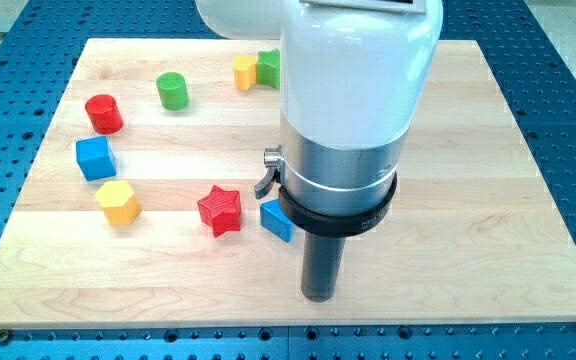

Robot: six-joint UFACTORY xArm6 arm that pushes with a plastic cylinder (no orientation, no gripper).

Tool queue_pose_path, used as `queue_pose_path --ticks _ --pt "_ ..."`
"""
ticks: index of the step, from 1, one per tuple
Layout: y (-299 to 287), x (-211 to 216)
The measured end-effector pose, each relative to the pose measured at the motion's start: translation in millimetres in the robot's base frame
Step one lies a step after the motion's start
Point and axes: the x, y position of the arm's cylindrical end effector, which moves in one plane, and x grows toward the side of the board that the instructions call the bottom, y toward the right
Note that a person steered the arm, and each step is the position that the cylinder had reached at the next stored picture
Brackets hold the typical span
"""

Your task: Push the triangle left side of the heart

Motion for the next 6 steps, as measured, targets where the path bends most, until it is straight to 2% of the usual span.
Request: queue_pose_path --ticks 2,4,5,6 --pt "-6 -14" --pt "-40 -26" --pt "-29 -81" --pt "-16 -107"
